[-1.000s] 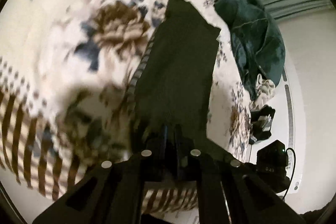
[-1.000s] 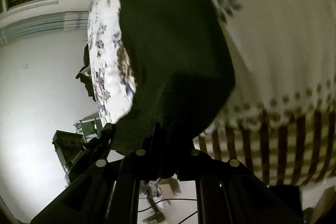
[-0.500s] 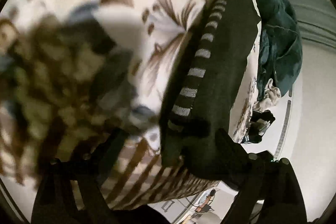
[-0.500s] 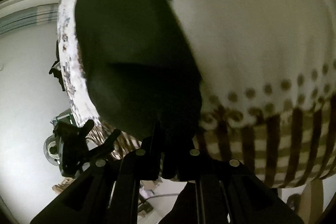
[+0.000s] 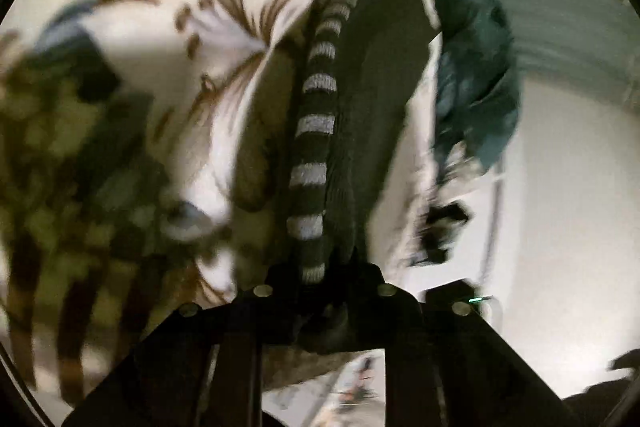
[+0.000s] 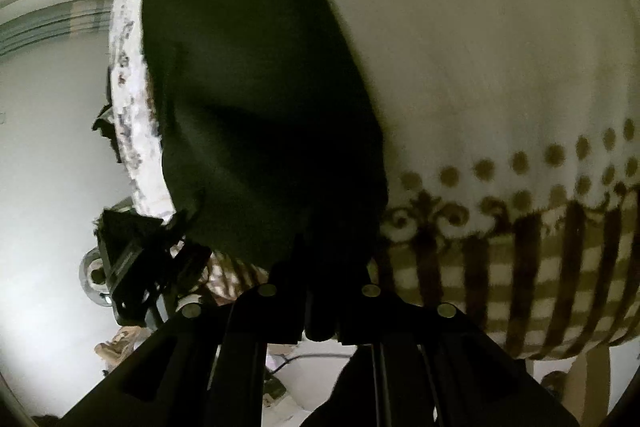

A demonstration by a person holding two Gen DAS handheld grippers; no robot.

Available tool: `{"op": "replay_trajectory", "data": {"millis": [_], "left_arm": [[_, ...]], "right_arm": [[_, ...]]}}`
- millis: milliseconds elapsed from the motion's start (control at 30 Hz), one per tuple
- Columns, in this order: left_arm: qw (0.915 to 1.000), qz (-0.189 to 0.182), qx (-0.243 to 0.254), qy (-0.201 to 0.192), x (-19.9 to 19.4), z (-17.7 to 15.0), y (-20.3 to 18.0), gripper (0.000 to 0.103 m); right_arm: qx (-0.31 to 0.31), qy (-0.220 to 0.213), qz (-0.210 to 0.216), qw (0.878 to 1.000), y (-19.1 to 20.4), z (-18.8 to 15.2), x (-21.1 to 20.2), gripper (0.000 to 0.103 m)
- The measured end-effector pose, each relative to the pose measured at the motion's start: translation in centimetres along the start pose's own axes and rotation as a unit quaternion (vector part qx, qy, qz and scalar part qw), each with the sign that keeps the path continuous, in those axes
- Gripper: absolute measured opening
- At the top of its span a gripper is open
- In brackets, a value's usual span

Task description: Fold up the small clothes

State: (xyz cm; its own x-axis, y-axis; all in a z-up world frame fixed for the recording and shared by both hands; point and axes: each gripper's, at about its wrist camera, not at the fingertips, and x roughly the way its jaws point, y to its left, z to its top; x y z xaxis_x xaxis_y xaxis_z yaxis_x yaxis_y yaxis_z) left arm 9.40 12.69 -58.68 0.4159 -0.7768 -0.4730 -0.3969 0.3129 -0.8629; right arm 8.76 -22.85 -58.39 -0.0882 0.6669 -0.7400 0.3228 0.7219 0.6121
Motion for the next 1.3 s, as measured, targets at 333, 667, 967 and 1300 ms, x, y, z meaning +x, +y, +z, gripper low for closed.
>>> {"op": "replay_trajectory", "data": {"millis": [333,667,967,1300], "left_arm": [[0.9909,0.134,-0.015,0.000,-3.5,0.2,4.4,0.038],[0.9892,0.135,0.051,0.025,2.5,1.8,1.8,0.093],[0.9823,0.154,0.095,0.047,4.7,0.6,0.2,0.018],[0.9773,0.137,0.162,-0.001,0.7,0.7,-7.0,0.015]], "right_arm": [[-0.034,0.065,-0.054,0.996,-0.7,-1.1,3.9,0.050],[0.093,0.006,0.069,0.993,-5.5,1.1,4.8,0.077],[0.085,-0.006,0.079,0.993,-2.3,0.2,6.0,0.017],[0.018,-0.060,0.079,0.995,4.5,0.1,0.8,0.011]]}}
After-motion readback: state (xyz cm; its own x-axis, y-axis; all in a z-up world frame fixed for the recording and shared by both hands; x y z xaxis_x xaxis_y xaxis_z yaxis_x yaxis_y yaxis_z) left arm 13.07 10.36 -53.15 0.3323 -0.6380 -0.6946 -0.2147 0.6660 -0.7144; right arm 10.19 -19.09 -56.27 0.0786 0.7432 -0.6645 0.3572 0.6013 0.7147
